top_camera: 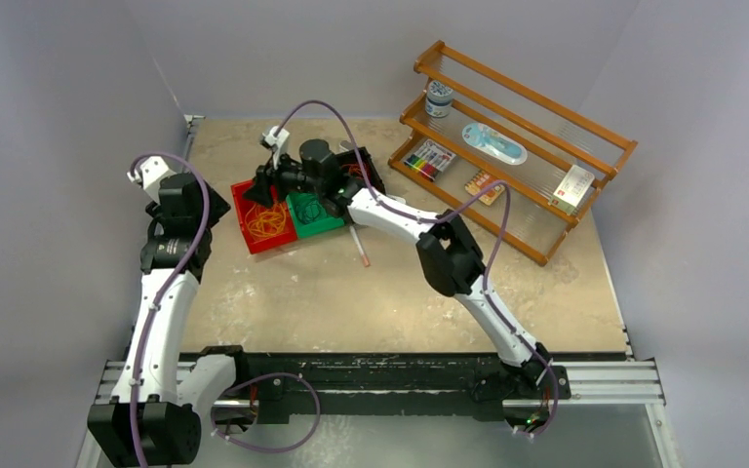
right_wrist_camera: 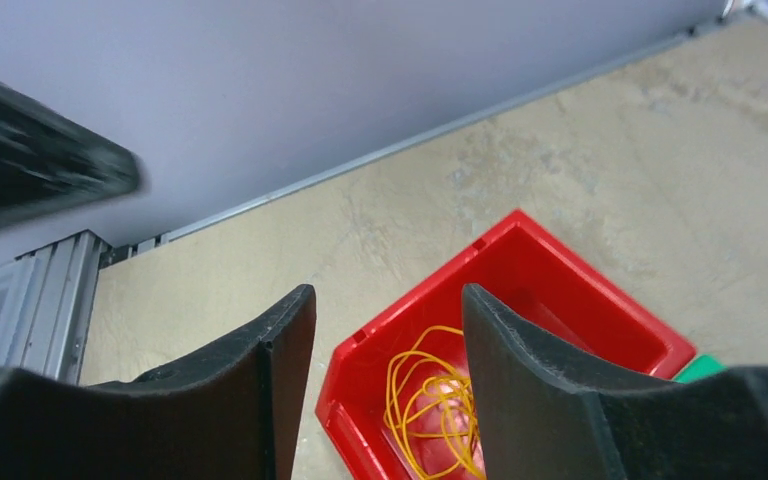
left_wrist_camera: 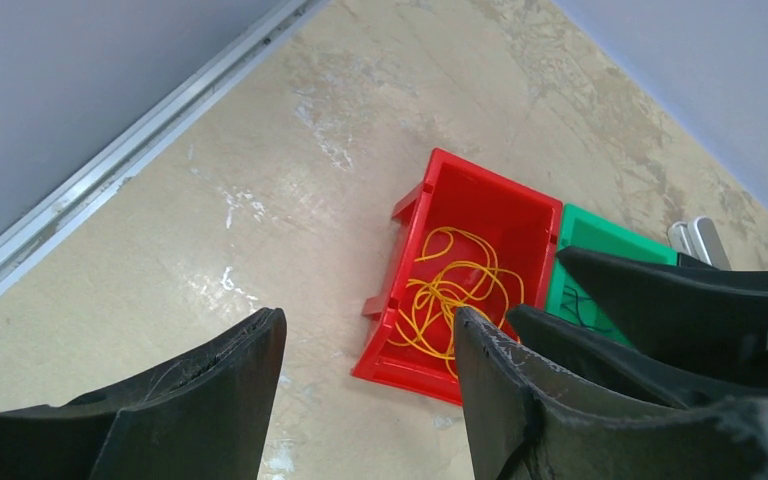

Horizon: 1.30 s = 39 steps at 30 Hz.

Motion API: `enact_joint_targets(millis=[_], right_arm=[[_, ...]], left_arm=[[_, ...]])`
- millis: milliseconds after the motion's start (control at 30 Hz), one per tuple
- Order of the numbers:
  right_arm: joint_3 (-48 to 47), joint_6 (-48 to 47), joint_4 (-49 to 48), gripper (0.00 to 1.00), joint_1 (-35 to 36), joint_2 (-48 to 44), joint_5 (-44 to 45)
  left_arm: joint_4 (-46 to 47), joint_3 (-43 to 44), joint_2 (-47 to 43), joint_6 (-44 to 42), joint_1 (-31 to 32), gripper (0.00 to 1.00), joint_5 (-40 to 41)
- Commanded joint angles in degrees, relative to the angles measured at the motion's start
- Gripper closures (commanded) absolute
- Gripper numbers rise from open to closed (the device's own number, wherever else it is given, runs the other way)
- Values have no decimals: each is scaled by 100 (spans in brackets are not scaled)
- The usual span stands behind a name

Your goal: Untangle the cables

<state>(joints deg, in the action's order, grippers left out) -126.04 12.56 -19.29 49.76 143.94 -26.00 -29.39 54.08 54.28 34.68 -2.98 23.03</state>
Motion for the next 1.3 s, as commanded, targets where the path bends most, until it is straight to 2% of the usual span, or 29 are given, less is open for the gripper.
enact_joint_targets(millis=[0,167,400,567,733,833,1033,1267], right_arm=[[397,-360,-544,41,-72,-932,79],[1714,-144,-750,44,-254,-1731,572],[4203,424,-1495,50,-907,-3176,622],[5743,407,-1359,48,-1230,-4291,1253],[7270,160,-1187,42,-1385,-5834,2200],[7795,-205,-908,40,-1388,-6864,2836],[8354,-732,-338,33,-1390,-9034,4031],[8557,-931,209,21,-1384,-10887,4938]], left_arm=[[370,-60,35,-184,-44,38,-467],[476,-96,130,-268,-40,38,-827],[535,-151,564,-416,-12,42,-1695],[710,-345,601,-241,270,42,-1533],[1089,-541,441,-97,1202,39,-855],[1466,-765,-16,-73,1223,32,-941],[1821,-977,-1281,-330,1221,28,-503],[1220,-881,-2363,-414,1221,25,387]])
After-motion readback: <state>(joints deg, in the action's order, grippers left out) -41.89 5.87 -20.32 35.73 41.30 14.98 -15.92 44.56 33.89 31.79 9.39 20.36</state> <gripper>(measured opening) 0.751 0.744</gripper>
